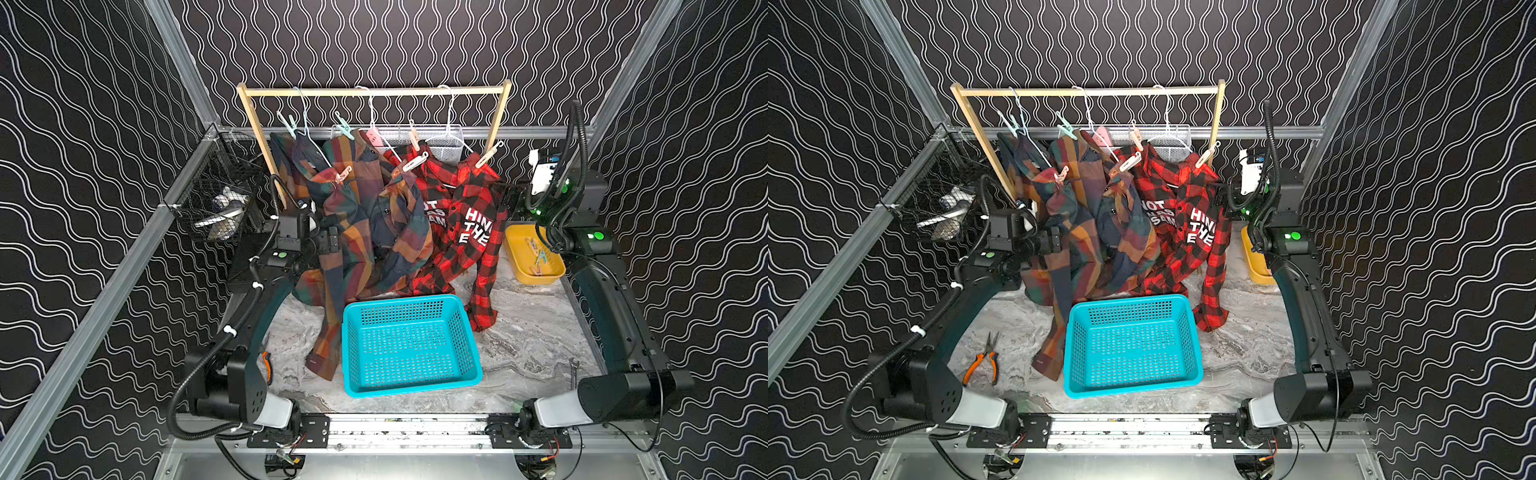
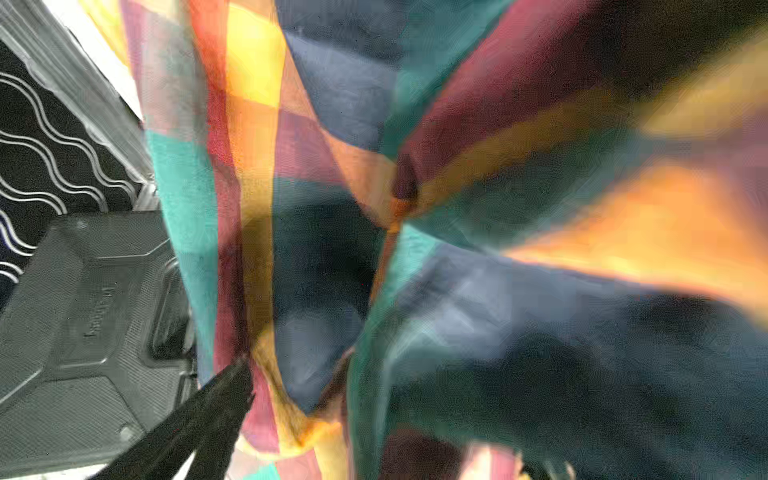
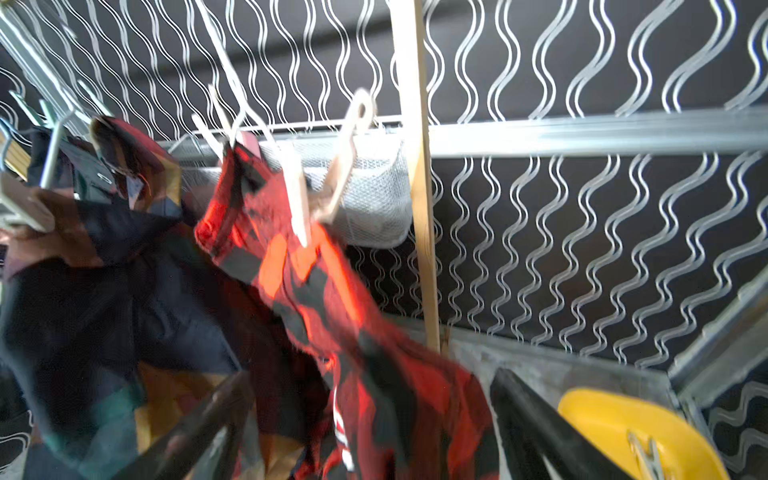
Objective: Remove the clothespins securing long-sleeve shirts to the hanger
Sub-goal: Adjust the long-sleeve shirt on the hanger, then pick up the hanger from the clothesline.
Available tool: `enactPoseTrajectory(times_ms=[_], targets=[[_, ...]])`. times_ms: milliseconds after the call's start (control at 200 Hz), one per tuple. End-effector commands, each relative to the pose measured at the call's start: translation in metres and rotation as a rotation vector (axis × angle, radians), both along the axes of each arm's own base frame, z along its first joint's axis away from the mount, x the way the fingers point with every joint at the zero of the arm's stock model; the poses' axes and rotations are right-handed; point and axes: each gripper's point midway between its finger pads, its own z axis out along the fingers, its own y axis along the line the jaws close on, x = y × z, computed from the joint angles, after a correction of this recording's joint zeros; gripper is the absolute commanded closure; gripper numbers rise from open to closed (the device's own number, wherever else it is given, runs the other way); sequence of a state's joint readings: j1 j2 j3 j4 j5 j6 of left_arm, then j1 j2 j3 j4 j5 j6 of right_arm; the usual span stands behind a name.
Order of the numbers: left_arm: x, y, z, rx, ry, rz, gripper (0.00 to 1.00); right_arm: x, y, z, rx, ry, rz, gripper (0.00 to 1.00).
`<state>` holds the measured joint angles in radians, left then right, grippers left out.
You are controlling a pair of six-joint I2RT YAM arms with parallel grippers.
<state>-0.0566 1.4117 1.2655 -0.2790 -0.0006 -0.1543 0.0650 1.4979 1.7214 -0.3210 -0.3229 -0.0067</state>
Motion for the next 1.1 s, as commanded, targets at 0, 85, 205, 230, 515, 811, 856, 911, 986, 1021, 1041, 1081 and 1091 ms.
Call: enactPoseTrajectory(times_ms=[0,85,205,230,515,811,856,911,986,1021,1041,1081,1091], targets=[[-0.013,-0.02,0.025,-0.017,-0.083,-0.132,0.01,0.009,0.016,0.006,-0.035,-0.03,0.1,0.09],[-0.026,-0.025,0.041,-0.013,-0.119,-0.173,0.01,0.018,0.021,0.003,-0.024,-0.02,0.127,0.12],[-0.038,-0.039,0.064,-0.04,-0.181,-0.254,0.01,0.031,0.023,-0.006,-0.028,-0.005,0.132,0.15],[-0.039,-0.043,0.069,-0.05,-0.195,-0.277,0.01,0.033,0.024,-0.007,-0.032,-0.002,0.138,0.17],[-0.037,-0.064,0.115,-0.121,-0.327,-0.385,0.01,0.048,0.034,-0.012,-0.069,0.003,0.174,0.52],[-0.028,-0.066,0.136,-0.132,-0.386,-0.392,0.01,0.041,0.032,-0.001,-0.063,-0.027,0.14,0.86],[-0.027,-0.067,0.141,-0.131,-0.404,-0.401,0.01,0.039,0.032,0.002,-0.061,-0.035,0.142,0.92],[-0.028,-0.069,0.146,-0.141,-0.423,-0.41,0.01,0.036,0.033,0.009,-0.051,-0.047,0.139,0.97],[-0.028,-0.071,0.151,-0.151,-0.445,-0.425,0.01,0.032,0.033,0.017,-0.037,-0.065,0.141,1.0],[-0.028,-0.073,0.155,-0.159,-0.455,-0.435,0.01,0.03,0.033,0.021,-0.024,-0.072,0.136,1.0],[-0.029,-0.074,0.156,-0.163,-0.46,-0.44,0.01,0.029,0.032,0.024,-0.018,-0.078,0.134,1.0],[-0.029,-0.075,0.16,-0.168,-0.476,-0.447,0.01,0.027,0.032,0.03,-0.008,-0.09,0.134,1.0],[-0.029,-0.075,0.162,-0.17,-0.482,-0.45,0.01,0.027,0.032,0.031,-0.005,-0.093,0.133,1.0]])
